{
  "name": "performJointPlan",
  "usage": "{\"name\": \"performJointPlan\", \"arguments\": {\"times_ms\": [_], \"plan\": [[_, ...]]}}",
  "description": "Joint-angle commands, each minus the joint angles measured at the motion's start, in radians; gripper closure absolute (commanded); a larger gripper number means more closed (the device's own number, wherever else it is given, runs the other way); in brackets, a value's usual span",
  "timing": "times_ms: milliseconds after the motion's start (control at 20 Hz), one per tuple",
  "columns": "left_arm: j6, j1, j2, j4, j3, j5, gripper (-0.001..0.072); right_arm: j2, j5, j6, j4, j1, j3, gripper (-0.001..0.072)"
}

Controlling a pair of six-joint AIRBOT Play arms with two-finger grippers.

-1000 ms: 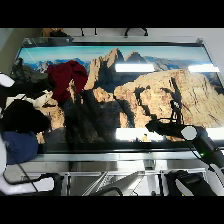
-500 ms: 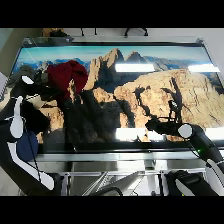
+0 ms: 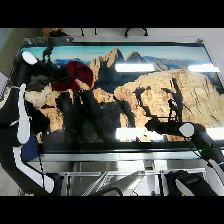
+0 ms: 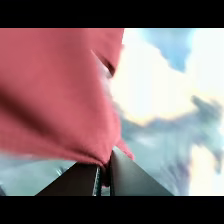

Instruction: Fold the shirts.

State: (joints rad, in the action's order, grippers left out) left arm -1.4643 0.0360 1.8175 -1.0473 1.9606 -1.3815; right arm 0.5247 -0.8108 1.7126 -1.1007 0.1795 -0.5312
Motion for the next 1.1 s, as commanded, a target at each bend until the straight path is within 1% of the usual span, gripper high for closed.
{"name": "performJointPlan", "arguments": {"times_ms": [0,50,100,250,400,450,500,550,600,700,800,900,1000,1050], "plan": [[0.018,0.209,-0.171,0.037,0.033,-0.165,0.0696,-0.005,-0.111,-0.056,-0.002,-0.03,-0.081,0.035],[0.016,0.276,-0.209,0.012,0.021,-0.179,0.0696,-0.007,-0.148,-0.072,-0.003,-0.055,-0.114,0.035],[0.008,0.344,-0.255,-0.009,-0.029,-0.165,0.0696,-0.008,-0.187,-0.086,-0.002,-0.086,-0.143,0.035],[-0.019,0.501,-0.35,-0.033,-0.266,-0.089,0.0696,-0.007,-0.296,-0.1,-0.002,-0.163,-0.193,0.035],[-0.035,0.57,-0.389,-0.032,-0.484,-0.018,0.0693,-0.006,-0.336,-0.114,-0.002,-0.207,-0.194,0.0348],[-0.037,0.574,-0.391,-0.032,-0.524,-0.011,0.0655,-0.005,-0.337,-0.124,-0.002,-0.207,-0.194,0.0345],[-0.037,0.574,-0.391,-0.032,-0.541,-0.015,0.0235,-0.004,-0.339,-0.139,0.003,-0.207,-0.194,0.0334],[-0.035,0.563,-0.392,-0.032,-0.545,-0.023,0.0023,-0.004,-0.34,-0.147,0.006,-0.207,-0.195,0.0253],[-0.034,0.544,-0.394,-0.035,-0.538,-0.037,0.0024,-0.003,-0.338,-0.146,0.006,-0.207,-0.195,0.0167],[-0.008,0.475,-0.394,-0.035,-0.491,-0.077,0.0025,0.006,-0.305,-0.147,0.006,-0.207,-0.195,0.0167],[0.02,0.372,-0.394,-0.045,-0.442,-0.087,0.0026,0.04,-0.254,-0.148,0.014,-0.207,-0.195,0.0168],[0.018,0.264,-0.394,-0.128,-0.46,-0.038,0.0025,0.111,-0.242,-0.219,0.1,-0.204,-0.194,0.0168],[0.023,0.163,-0.388,-0.149,-0.562,0.039,0.0025,0.198,-0.244,-0.341,0.245,-0.192,-0.194,0.0168],[0.043,0.114,-0.372,-0.144,-0.618,0.08,0.0026,0.241,-0.244,-0.411,0.335,-0.178,-0.194,0.0167]]}}
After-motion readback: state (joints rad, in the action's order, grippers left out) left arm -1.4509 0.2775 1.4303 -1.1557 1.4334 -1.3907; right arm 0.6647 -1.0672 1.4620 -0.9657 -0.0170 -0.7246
